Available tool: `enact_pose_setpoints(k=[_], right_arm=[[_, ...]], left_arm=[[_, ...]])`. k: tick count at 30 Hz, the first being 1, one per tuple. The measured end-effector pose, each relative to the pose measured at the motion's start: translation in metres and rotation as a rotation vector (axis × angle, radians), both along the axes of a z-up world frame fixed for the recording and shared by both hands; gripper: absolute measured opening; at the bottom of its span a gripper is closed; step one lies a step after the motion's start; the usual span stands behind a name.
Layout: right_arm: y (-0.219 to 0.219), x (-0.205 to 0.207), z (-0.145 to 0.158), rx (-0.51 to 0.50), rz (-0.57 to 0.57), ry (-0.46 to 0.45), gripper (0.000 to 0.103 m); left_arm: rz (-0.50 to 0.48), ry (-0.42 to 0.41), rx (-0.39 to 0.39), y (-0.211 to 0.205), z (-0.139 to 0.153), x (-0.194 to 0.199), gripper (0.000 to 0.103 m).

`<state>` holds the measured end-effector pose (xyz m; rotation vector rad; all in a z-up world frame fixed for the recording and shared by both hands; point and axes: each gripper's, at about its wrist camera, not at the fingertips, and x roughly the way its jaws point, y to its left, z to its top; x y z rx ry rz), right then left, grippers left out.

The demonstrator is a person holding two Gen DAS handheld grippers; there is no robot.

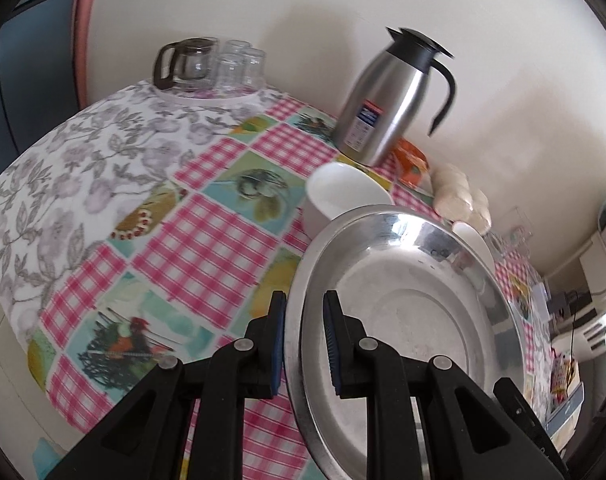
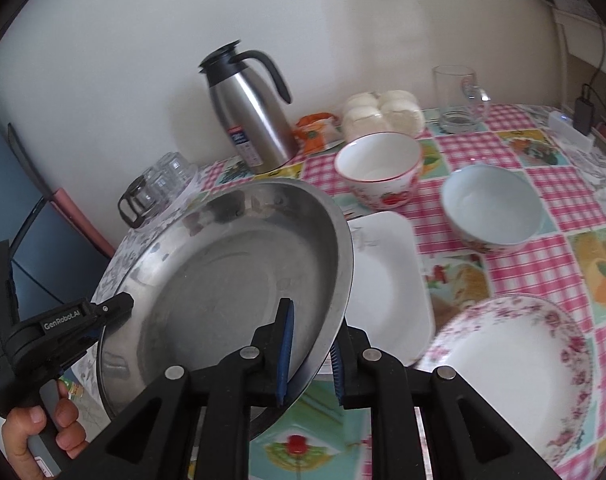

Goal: Organize plates and bowls
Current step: 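Lift the steel basin with both grippers and carry it beside the floral plate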

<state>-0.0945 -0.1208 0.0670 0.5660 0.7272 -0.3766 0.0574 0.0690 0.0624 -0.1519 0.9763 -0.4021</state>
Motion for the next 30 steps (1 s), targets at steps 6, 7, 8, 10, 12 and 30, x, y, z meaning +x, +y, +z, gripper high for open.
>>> enact_pose_setpoints(k=[6, 7, 8, 10, 12, 30], right_arm=[[-0.021, -0.019, 0.000, -0.007, -0.041, 0.007, 0.018], [-0.025, -0.022, -0.002, -0.006, -0.050, 0.011, 0.018], [-0.030, -0.024, -0.003, -0.004, -0.062, 0.015, 0.018], [-0.038, -0.028, -0.007, 0.004, -0.080, 0.020, 0.018], [-0.045, -0.031, -0.010, 0.012, -0.096, 0.026, 0.018], [-0.083, -0.023, -0.047, 0.056, -0.154, 0.117, 0.019]], left_arm=[[-0.064, 0.007, 0.024, -0.032, -0.004, -0.010, 0.019], [-0.071, 0.009, 0.028, -0.036, -0.005, -0.011, 0.019], [-0.079, 0.011, 0.035, -0.042, -0.006, -0.012, 0.019], [-0.089, 0.018, 0.052, -0.051, -0.010, -0.013, 0.019], [-0.099, 0.032, 0.075, -0.061, -0.016, -0.013, 0.019], [-0.119, 0.076, 0.116, -0.099, -0.044, 0.005, 0.019]])
